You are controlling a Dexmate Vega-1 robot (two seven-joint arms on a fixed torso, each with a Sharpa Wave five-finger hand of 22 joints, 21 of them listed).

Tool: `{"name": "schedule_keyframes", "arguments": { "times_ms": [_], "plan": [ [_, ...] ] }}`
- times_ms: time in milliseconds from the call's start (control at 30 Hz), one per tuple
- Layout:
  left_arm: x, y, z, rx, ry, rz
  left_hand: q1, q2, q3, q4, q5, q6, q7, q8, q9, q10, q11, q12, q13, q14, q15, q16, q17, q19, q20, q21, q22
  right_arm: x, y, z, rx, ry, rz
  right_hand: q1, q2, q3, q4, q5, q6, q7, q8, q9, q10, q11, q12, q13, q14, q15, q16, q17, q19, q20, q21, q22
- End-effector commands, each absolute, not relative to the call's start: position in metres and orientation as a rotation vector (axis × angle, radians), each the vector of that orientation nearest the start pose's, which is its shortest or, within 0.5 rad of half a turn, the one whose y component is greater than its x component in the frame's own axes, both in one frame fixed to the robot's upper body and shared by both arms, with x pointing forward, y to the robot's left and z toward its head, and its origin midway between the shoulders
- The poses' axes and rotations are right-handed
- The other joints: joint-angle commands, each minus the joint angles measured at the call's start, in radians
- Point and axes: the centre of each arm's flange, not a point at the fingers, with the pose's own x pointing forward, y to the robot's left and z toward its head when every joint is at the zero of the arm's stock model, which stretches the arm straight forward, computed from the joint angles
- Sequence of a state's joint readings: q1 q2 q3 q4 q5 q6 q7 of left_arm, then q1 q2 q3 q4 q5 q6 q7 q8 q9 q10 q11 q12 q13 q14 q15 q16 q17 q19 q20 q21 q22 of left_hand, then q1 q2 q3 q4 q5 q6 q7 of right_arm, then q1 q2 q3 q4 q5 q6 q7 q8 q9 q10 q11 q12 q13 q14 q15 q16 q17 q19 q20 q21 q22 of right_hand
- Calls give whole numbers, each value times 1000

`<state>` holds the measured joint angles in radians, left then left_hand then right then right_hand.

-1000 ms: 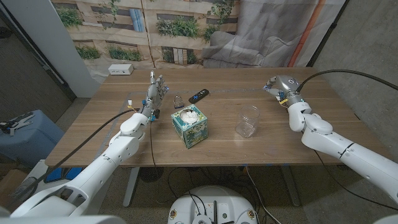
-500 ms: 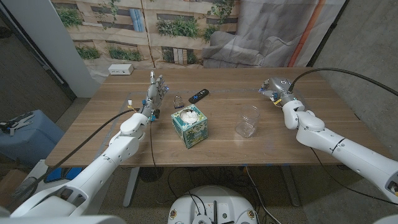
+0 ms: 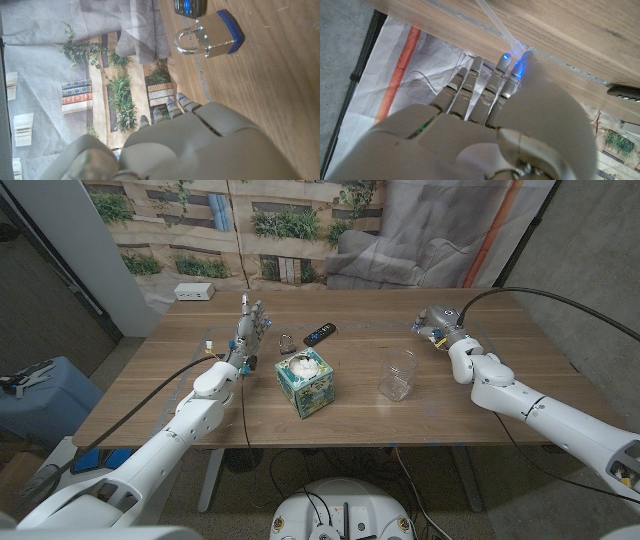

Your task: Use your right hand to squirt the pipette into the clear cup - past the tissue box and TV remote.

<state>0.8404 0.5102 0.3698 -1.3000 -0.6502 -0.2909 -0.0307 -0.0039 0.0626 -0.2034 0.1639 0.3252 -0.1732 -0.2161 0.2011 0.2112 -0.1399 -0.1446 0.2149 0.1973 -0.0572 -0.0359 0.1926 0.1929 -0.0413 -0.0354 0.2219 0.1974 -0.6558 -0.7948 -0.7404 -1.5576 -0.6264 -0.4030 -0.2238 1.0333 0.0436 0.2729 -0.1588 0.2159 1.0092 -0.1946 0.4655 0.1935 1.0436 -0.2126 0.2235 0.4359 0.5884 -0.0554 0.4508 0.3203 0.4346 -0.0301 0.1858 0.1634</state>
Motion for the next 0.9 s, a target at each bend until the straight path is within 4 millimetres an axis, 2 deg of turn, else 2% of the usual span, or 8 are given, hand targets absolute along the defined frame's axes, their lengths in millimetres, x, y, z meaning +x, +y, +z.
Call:
{"name": "schedule_keyframes", "arguments": {
  "times_ms": [33,467,900],
  "plan": [
    [653,291,-28,-42,-593,-207,2,40,-6,-1,5,-1,-6,6,2,-1,-5,5,6,-8,-116,6,6,-12,-90,5,2,654,-286,13,-1546,-461,-347,-3,0,6,0,-1,-3,-2,4,5,-6,2,-4,1,4,-144,-2,-1,5,0,2,3],
    [653,291,-28,-42,-593,-207,2,40,-6,0,5,-1,-6,6,2,-2,-4,4,6,-7,-116,6,6,-11,-90,5,2,659,-291,9,-1537,-428,-357,-7,-1,6,2,-3,-12,-6,1,5,-29,7,-12,3,1,-145,-4,0,6,0,2,3],
    [653,291,-28,-42,-593,-207,2,40,-6,0,5,-1,-6,6,2,-2,-3,4,6,-9,-115,5,6,-11,-91,5,2,663,-293,8,-1527,-399,-337,-22,-4,3,5,-7,-78,-20,-24,8,-99,13,-30,7,-15,-142,-13,4,0,5,1,3]
  ]
}}
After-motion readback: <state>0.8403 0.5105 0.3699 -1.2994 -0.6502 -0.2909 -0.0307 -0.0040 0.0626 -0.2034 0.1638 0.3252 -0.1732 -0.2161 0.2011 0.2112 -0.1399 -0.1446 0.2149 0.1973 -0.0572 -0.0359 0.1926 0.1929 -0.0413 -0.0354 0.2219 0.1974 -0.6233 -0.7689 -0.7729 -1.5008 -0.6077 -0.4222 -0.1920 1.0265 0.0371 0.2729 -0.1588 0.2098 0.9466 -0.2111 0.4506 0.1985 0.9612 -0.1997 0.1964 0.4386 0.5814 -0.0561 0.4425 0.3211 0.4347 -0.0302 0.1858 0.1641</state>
